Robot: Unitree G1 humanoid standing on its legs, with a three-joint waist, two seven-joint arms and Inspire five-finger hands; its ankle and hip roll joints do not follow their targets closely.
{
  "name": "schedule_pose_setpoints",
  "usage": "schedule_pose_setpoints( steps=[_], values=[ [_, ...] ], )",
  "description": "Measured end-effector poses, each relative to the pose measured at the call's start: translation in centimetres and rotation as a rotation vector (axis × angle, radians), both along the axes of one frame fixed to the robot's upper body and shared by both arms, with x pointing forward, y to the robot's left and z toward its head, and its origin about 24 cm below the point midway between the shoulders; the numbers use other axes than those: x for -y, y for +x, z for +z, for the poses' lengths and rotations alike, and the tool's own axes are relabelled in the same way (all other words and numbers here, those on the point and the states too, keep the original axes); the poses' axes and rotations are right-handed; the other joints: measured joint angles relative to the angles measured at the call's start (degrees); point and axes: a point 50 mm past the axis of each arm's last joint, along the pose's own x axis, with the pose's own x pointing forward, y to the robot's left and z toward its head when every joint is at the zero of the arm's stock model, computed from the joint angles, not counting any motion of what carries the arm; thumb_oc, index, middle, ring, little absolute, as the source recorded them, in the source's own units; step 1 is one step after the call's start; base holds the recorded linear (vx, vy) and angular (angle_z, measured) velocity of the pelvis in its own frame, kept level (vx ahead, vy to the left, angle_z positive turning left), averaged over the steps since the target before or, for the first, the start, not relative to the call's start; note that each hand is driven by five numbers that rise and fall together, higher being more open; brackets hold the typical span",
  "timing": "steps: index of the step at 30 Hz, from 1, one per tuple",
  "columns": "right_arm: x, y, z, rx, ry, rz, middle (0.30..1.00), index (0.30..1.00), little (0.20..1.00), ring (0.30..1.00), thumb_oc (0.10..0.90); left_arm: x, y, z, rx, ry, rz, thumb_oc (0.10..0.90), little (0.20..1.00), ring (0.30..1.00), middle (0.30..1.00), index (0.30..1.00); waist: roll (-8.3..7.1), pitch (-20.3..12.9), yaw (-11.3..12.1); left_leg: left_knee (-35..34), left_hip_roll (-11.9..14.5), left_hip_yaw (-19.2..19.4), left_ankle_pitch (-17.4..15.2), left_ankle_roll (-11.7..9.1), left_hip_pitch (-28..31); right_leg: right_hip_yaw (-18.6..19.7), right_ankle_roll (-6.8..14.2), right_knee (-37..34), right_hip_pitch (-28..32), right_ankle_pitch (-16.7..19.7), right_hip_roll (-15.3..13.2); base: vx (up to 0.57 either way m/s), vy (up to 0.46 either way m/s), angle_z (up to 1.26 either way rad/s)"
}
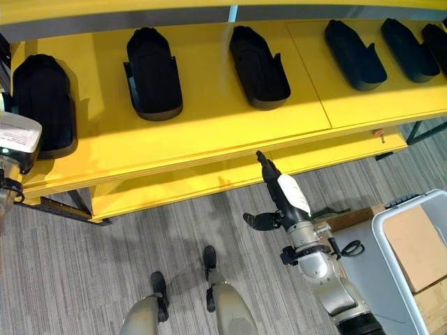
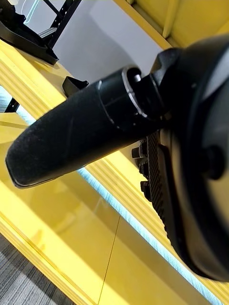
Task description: Move parts from the plastic box to the shelf.
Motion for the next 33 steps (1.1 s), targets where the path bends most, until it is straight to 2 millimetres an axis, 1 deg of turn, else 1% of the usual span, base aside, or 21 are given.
schedule_pose_setpoints(
  steps=[5,8,11,18,21,26,28,30,33],
  values=[
    [0.0,0.0,0.0,-0.005,-0.002,0.002,1.000,1.000,1.000,1.000,0.900,-1.0,-0.8,0.4,-0.030,0.015,0.033,0.900,1.000,1.000,1.000,1.000,0.22,0.0,0.0,-0.2,0.0,-0.2,0.1,0.0,0.0,-0.4,-0.2,0.1,0.0,-0.1,-0.1,0.02,-0.001,0.02],
    [0.1,0.0,0.0,-0.005,-0.002,-0.004,1.000,1.000,1.000,1.000,0.900,-1.6,-1.3,0.3,-0.056,0.022,0.051,0.900,1.000,1.000,1.000,1.000,0.79,0.0,0.3,-0.7,-0.2,-0.5,0.4,0.0,0.1,-0.9,-0.2,0.2,0.0,-0.3,-0.2,0.01,-0.003,0.08],
    [0.2,0.0,0.1,-0.003,-0.002,-0.008,1.000,1.000,1.000,1.000,0.900,-1.2,-1.3,0.0,-0.079,0.023,0.021,0.900,1.000,1.000,1.000,1.000,1.00,0.0,0.6,-1.4,-0.4,-0.8,0.8,0.1,0.3,-1.2,-0.1,0.2,0.0,-0.3,-0.4,0.00,-0.005,0.07],
    [0.2,0.0,0.0,-0.005,-0.002,-0.008,1.000,1.000,1.000,1.000,0.900,-1.4,-1.7,-0.7,-0.093,0.015,0.025,0.900,1.000,1.000,1.000,1.000,1.07,0.0,0.9,-3.4,-0.6,-0.9,1.8,0.0,1.4,-1.2,-0.2,0.4,0.1,-0.3,-0.5,0.00,-0.001,0.00],
    [0.2,0.0,0.0,-0.006,-0.002,-0.008,1.000,1.000,1.000,1.000,0.900,-1.5,-2.1,-1.5,-0.116,0.014,0.028,0.900,1.000,1.000,1.000,1.000,1.11,0.0,0.9,-4.4,-0.7,-0.9,2.1,-0.1,3.1,-1.2,-0.2,0.4,1.4,-0.6,-0.5,0.00,0.000,0.00],
    [0.3,0.1,0.1,-0.002,0.000,-0.011,1.000,1.000,1.000,1.000,0.900,-1.2,-2.2,-2.1,-0.131,0.012,-0.004,0.900,1.000,1.000,1.000,1.000,1.64,0.0,1.1,-5.8,-0.9,-0.9,2.6,-0.1,4.4,-1.3,-0.2,0.4,2.0,-0.9,-0.5,0.00,0.000,0.00],
    [0.3,0.1,0.1,-0.001,0.001,-0.012,1.000,1.000,1.000,1.000,0.900,-1.0,-2.2,-2.3,-0.135,0.010,-0.016,0.900,1.000,1.000,1.000,1.000,1.86,0.0,1.5,-6.6,-0.9,-0.8,2.9,-0.1,5.1,-1.2,-0.2,0.4,2.4,-1.1,-0.5,0.00,0.000,0.00],
    [0.5,0.1,0.3,0.006,0.001,-0.021,1.000,1.000,1.000,1.000,0.900,-0.1,-1.9,-2.1,-0.117,0.004,-0.059,0.900,1.000,1.000,1.000,1.000,2.40,0.0,1.9,-7.4,-1.0,-1.0,3.3,-0.1,5.4,-1.6,-0.2,0.4,2.5,-1.1,-0.6,0.01,-0.018,0.08],
    [0.5,0.1,0.2,0.002,0.008,-0.025,1.000,1.000,1.000,1.000,0.900,0.3,-2.1,-2.3,-0.112,-0.004,-0.081,0.900,1.000,1.000,1.000,1.000,2.68,0.0,2.2,-8.7,-1.1,-1.2,3.7,-0.2,7.1,-1.8,-0.1,0.4,3.7,-1.6,-0.6,0.01,-0.020,0.05]
  ],
)
